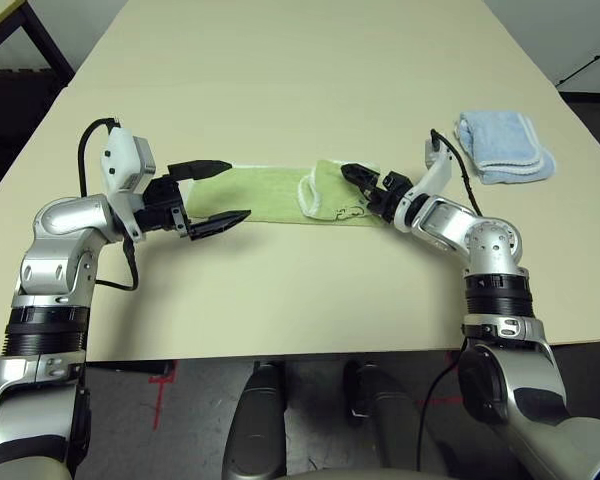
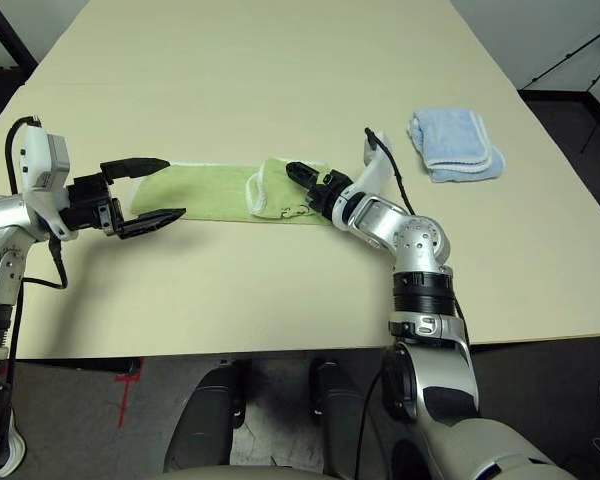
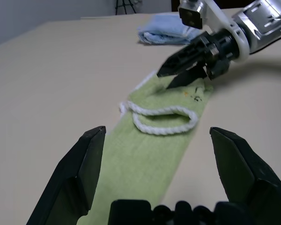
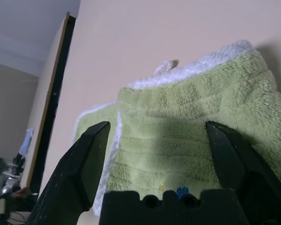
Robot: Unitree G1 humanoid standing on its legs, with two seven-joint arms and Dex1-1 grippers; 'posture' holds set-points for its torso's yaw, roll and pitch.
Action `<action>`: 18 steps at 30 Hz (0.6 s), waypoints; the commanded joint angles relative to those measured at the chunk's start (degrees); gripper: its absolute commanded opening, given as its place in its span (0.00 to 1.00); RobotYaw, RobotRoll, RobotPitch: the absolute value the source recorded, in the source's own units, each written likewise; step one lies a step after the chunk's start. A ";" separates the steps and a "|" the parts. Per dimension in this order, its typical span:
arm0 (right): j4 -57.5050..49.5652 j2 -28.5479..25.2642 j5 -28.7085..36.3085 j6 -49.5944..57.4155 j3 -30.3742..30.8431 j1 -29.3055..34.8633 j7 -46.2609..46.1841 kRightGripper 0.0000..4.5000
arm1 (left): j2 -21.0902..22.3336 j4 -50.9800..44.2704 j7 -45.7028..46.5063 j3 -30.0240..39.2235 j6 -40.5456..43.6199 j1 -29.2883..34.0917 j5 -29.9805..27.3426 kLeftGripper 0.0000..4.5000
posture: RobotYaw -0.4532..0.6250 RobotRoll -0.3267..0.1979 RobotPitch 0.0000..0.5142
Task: Fold the towel and set it aside.
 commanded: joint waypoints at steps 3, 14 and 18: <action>-7.23 -5.07 -3.82 -1.81 2.14 0.13 5.12 0.99 | -3.16 1.31 9.79 2.00 7.16 -3.55 -0.34 1.00 | 0.60 0.62 0.28; -26.12 -20.17 -12.99 -9.98 10.84 13.40 22.49 0.99 | -7.32 -3.26 24.17 5.50 25.77 -3.59 -4.49 1.00 | 0.57 0.62 0.31; -30.86 -22.82 -16.52 -15.15 13.05 21.18 27.61 0.99 | -8.89 -4.48 28.91 6.61 28.11 -2.43 -4.47 1.00 | 0.57 0.62 0.32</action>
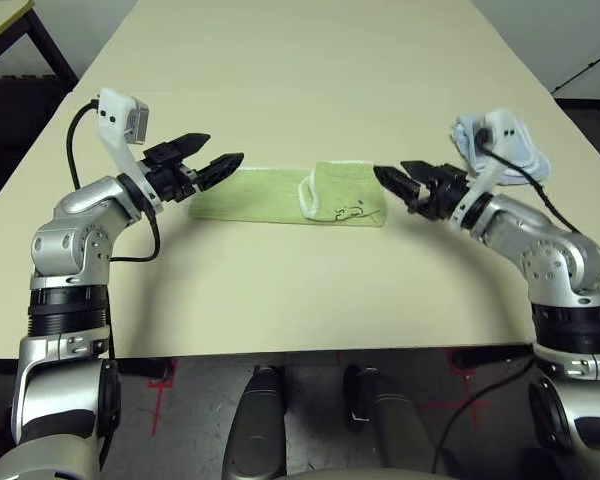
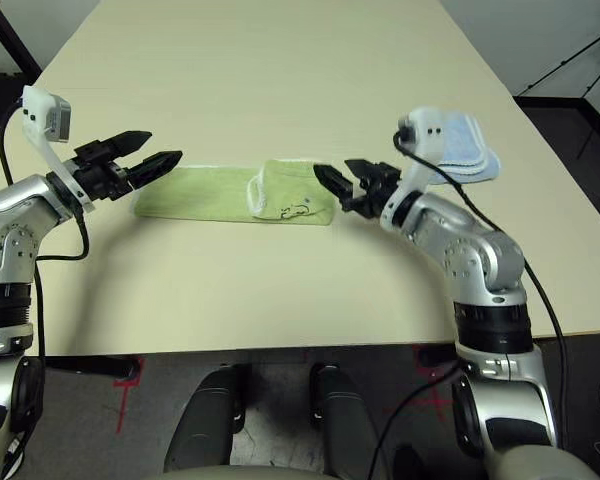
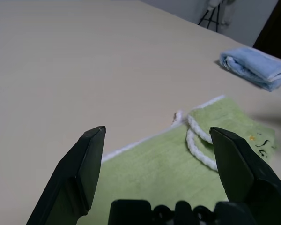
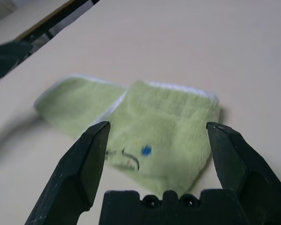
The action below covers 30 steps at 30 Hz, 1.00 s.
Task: Fold the towel and set it aside.
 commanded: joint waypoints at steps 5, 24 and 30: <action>-5.26 -3.57 -6.66 -11.90 3.79 10.76 9.84 0.99 | -2.74 -1.93 7.27 3.17 1.98 2.32 -0.32 1.00 | 0.57 0.62 0.33; 8.89 -7.80 -16.64 -37.11 4.66 13.66 28.87 0.99 | 0.81 -9.84 9.47 6.15 7.14 10.83 -0.85 1.00 | 0.63 0.62 0.39; 13.01 -6.29 -17.85 -44.69 4.47 13.15 30.91 0.99 | 3.14 -10.45 12.13 8.40 10.72 13.11 -0.70 1.00 | 0.64 0.62 0.40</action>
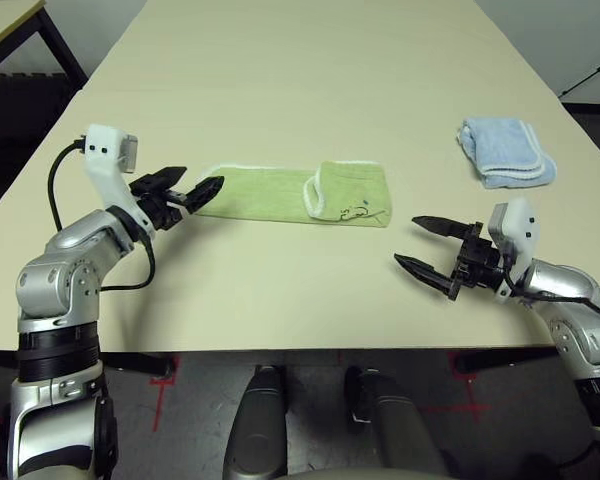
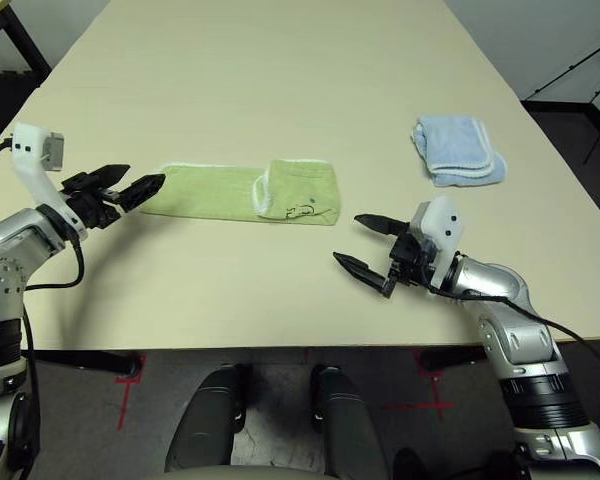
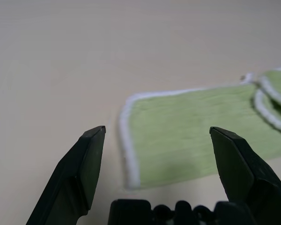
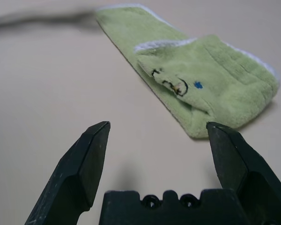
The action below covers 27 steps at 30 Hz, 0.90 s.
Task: Fold the towel and set it aside.
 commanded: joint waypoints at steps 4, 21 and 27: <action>2.78 0.72 -0.68 -5.07 0.15 -0.13 1.69 0.99 | 0.13 -3.31 4.59 1.90 10.83 1.42 -2.32 1.00 | 0.64 0.62 0.40; -8.56 -0.36 7.69 8.01 -7.21 6.14 -5.25 0.99 | -3.41 -4.23 7.78 0.52 17.12 0.14 -4.25 1.00 | 0.62 0.62 0.40; -12.35 -2.00 8.60 10.03 -8.41 10.06 -5.30 0.99 | -4.86 -3.14 8.94 0.10 17.78 -1.09 -4.20 1.00 | 0.60 0.62 0.40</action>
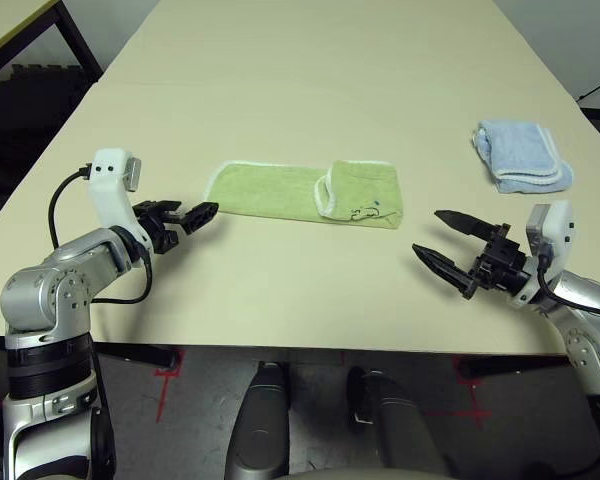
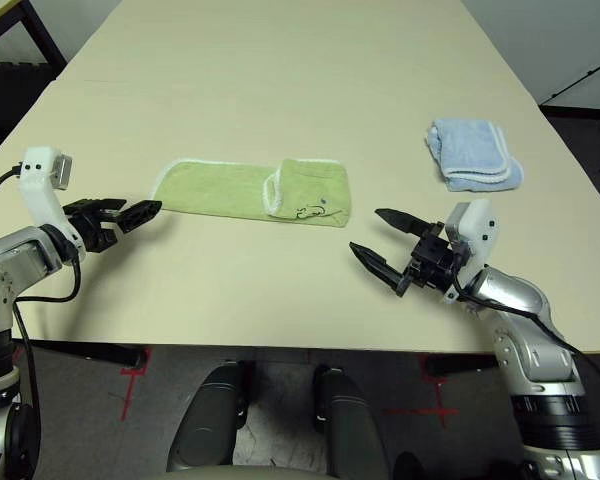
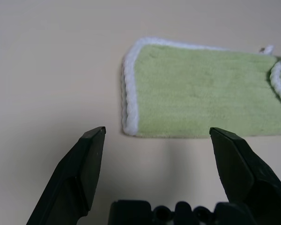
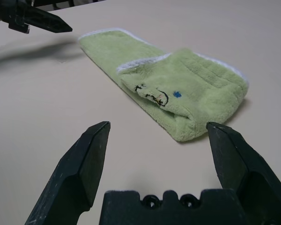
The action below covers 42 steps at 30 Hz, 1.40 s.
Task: Fold the towel and set it aside.
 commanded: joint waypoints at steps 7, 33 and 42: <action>-1.91 -1.46 0.25 1.11 -1.55 1.60 -0.24 0.99 | -2.08 2.74 3.79 -0.52 5.47 -0.79 0.17 1.00 | 0.60 0.62 0.39; -2.94 -3.11 -1.39 0.29 -2.24 2.92 -1.35 0.99 | -15.78 20.36 22.41 17.91 20.55 -20.11 0.10 1.00 | 0.55 0.62 0.40; -3.10 -3.55 -1.33 0.63 -2.50 2.92 -1.43 0.99 | -14.23 19.62 27.44 16.89 24.38 -21.87 3.87 1.00 | 0.55 0.62 0.41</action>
